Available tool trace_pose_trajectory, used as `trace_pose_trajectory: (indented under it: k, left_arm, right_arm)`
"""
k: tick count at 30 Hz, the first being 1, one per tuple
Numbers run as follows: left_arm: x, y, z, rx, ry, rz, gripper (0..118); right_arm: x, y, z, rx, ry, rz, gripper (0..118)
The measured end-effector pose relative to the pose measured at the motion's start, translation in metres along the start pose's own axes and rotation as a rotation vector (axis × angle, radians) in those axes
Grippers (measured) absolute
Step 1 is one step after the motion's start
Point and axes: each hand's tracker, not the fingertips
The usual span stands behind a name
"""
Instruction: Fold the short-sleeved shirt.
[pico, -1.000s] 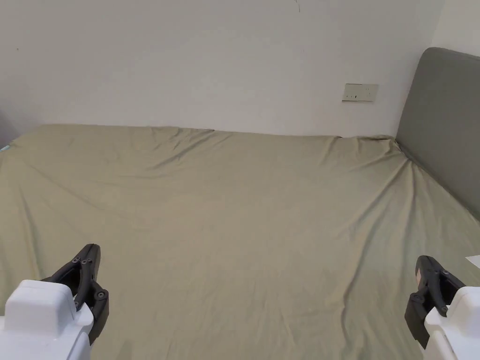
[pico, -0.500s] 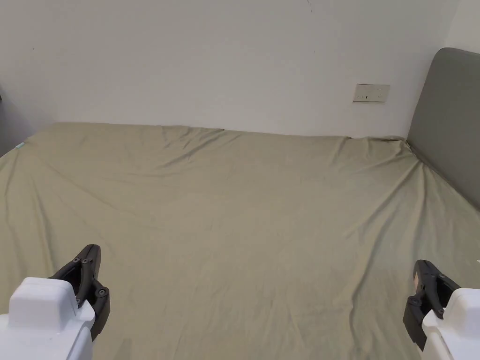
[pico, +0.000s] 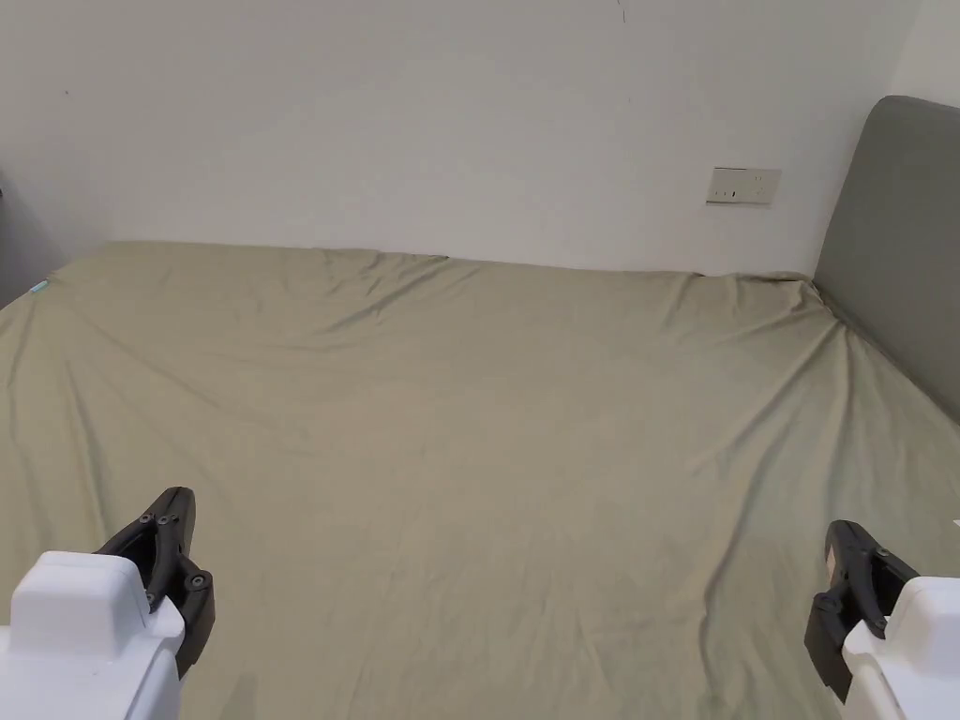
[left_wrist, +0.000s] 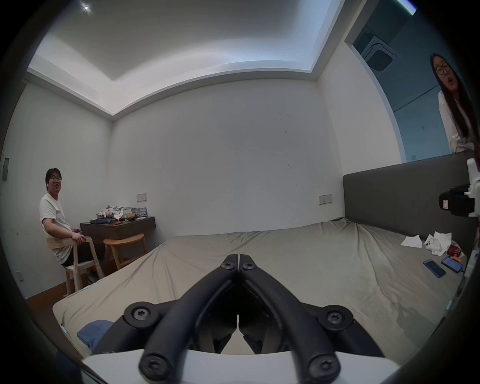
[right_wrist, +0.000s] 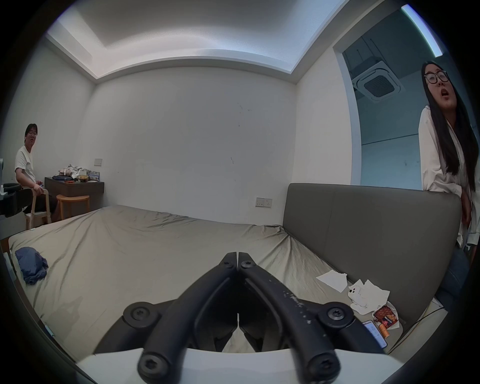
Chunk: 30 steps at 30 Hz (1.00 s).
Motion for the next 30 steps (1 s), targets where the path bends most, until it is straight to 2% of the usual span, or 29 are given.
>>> trace_pose_trajectory:
  k: [14,15,16,17,18,19,21,22,30]
  left_arm:
    - [-0.004,0.001,-0.002,0.009,-0.004,-0.001,0]
    - [-0.003,0.001,-0.003,0.007,-0.012,-0.029,3]
    - [-0.001,0.000,-0.005,0.007,0.019,-0.047,22]
    - [0.000,-0.001,-0.009,0.002,0.057,-0.065,58]
    - [-0.003,-0.009,0.000,-0.052,0.109,-0.095,114]
    - [-0.001,-0.006,0.001,0.036,0.080,-0.075,116]
    - [-0.003,-0.004,-0.001,-0.001,0.035,-0.037,118]
    - [-0.003,-0.004,-0.002,-0.004,0.034,-0.039,118]
    - [0.000,-0.001,-0.002,-0.002,0.050,-0.037,118]
  right_arm:
    - [-0.005,0.003,-0.001,0.016,0.024,-0.001,0]
    - [-0.005,0.004,-0.001,0.030,0.017,0.019,0]
    - [-0.007,0.005,-0.001,0.042,0.006,0.047,4]
    - [-0.011,0.007,-0.002,0.037,-0.038,0.075,21]
    - [-0.012,0.008,-0.005,0.023,-0.029,0.079,71]
    - [-0.005,0.007,-0.001,0.120,-0.019,0.064,115]
    - [0.000,0.006,-0.002,0.084,0.031,0.031,118]
    - [-0.001,0.009,-0.004,0.071,-0.008,0.038,118]
    - [-0.002,0.009,-0.012,0.013,0.003,-0.016,118]
